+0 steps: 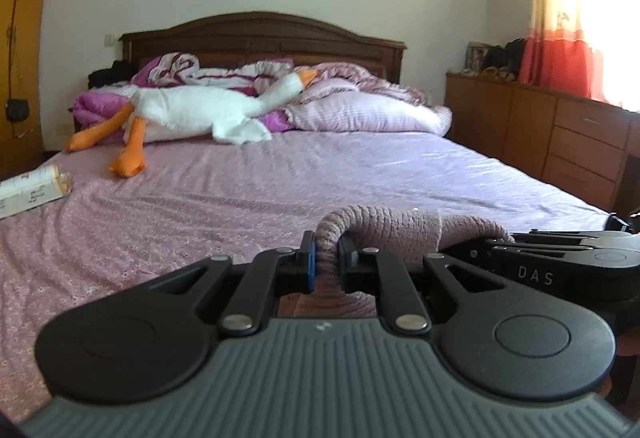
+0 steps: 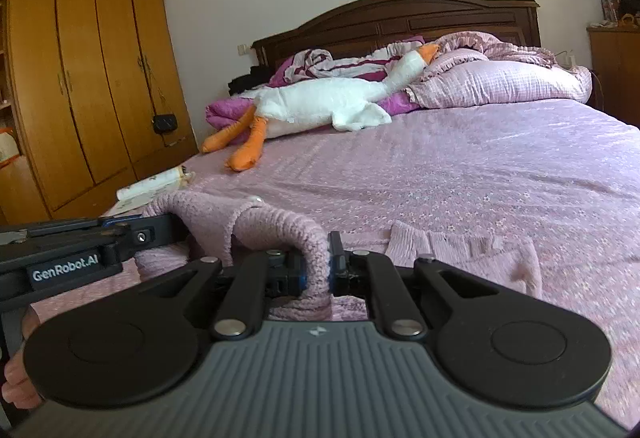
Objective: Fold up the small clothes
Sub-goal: 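Lift the hem with both grippers and fold it toward the collar, then open both grippers to release the folded hem onto the cardigan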
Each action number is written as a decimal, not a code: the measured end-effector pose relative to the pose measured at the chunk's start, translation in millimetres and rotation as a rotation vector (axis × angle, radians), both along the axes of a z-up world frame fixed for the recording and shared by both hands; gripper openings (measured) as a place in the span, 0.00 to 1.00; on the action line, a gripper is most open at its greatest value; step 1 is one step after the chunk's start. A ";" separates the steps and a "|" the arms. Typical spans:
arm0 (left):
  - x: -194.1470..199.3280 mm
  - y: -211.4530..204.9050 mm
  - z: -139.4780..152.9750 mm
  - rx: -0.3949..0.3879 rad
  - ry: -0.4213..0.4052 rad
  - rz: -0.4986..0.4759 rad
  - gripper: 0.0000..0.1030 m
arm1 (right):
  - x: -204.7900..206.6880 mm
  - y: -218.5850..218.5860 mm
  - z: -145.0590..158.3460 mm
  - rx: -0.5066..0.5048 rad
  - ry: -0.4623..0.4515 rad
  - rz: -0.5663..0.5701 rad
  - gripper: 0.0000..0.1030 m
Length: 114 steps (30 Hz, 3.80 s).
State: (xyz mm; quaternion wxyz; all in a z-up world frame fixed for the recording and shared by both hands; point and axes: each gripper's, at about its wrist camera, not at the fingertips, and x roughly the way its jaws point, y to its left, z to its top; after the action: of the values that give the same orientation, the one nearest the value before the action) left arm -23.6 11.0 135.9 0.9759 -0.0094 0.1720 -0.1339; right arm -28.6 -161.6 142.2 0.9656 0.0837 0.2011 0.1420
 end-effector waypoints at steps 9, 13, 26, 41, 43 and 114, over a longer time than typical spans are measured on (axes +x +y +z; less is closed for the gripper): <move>74.8 0.0 -49.5 -0.011 0.108 0.028 0.13 | 83.3 10.6 -51.8 -0.067 0.094 -0.044 0.10; 98.5 -6.8 -72.9 0.024 0.154 0.035 0.13 | 112.0 12.6 -81.3 -0.074 0.161 -0.070 0.10; 116.8 -11.2 -102.2 0.032 0.215 0.058 0.17 | 130.4 9.4 -121.9 -0.052 0.201 -0.072 0.16; 94.1 0.4 -74.7 0.016 0.259 0.106 0.58 | 93.1 -3.4 -94.2 -0.029 0.215 -0.072 0.62; 86.6 1.4 -68.9 0.016 0.253 0.098 0.58 | 82.4 -7.9 -90.1 -0.023 0.205 -0.073 0.66; -46.0 -4.7 -82.0 0.175 0.326 0.002 0.58 | -79.3 6.4 -93.2 -0.387 0.106 0.088 0.77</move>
State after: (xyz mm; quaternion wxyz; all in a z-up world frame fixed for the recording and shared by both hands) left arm -69.5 6.3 53.8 0.9323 0.0537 0.3388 -0.1143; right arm -107.9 -155.2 48.9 0.9446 -0.1048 0.2785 0.1384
